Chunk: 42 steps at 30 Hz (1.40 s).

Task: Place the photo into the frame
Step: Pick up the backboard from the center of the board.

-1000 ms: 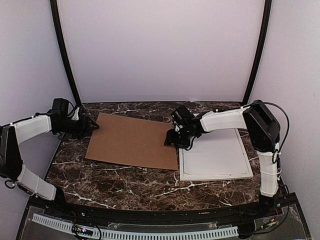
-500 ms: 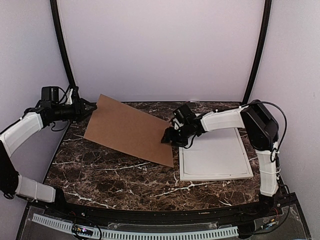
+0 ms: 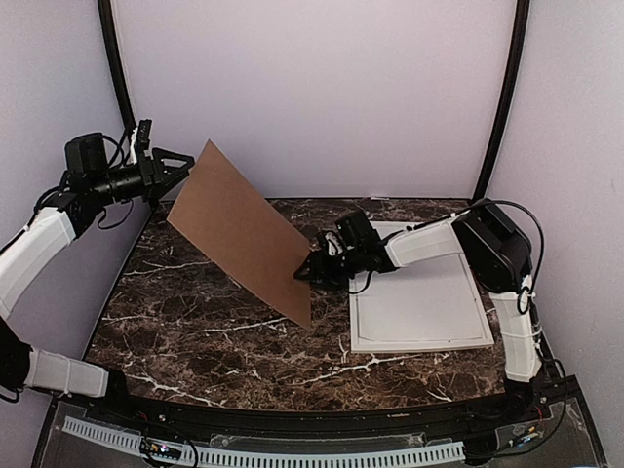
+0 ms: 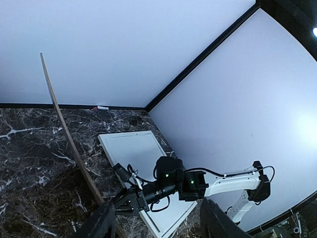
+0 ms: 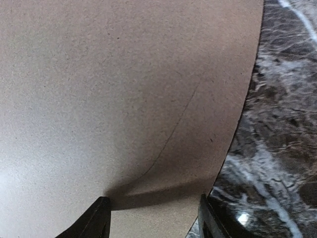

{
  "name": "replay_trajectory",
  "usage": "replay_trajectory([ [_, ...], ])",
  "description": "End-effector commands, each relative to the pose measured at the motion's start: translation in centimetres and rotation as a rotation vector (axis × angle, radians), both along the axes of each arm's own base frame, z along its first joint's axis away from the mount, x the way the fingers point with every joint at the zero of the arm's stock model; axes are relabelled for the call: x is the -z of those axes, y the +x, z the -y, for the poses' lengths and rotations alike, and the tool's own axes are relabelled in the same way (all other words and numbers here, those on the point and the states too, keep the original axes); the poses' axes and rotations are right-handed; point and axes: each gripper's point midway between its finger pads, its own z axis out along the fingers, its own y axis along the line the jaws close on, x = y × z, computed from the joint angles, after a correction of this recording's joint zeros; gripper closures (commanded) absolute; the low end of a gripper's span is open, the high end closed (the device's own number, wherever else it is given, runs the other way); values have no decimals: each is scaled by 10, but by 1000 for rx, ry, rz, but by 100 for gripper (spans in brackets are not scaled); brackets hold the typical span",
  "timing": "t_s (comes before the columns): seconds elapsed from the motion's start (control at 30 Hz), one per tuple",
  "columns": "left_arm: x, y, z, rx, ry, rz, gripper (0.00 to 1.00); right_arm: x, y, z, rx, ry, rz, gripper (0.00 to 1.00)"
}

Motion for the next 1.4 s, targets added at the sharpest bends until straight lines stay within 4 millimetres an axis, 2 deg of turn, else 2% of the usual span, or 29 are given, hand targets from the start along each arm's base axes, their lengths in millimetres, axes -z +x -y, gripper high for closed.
replay_trajectory([
  [0.0,20,-16,35,151,-40,-167,40,10,-70,-44,-217,92,-81,39],
  [0.13,2,-11,47,176,-50,-133,40,-3,-77,-55,-249,138,-68,39],
  [0.27,-4,-5,51,165,-30,-130,40,-13,-74,-54,-241,142,-45,39],
  [0.43,-4,4,49,127,27,-119,40,-10,-72,-54,-238,122,-44,39],
  [0.6,-3,3,48,115,79,-120,40,-5,-71,-53,-228,116,-53,40],
  [0.7,4,5,46,79,152,-131,41,-4,-70,-53,-223,113,-54,40],
  [0.9,22,5,41,52,242,-198,52,0,-68,-50,-216,106,-62,40],
  [1.1,22,7,38,29,279,-204,58,4,-68,-47,-208,96,-67,40],
  [1.37,35,6,38,47,313,-271,64,6,-68,-47,-205,97,-69,41],
])
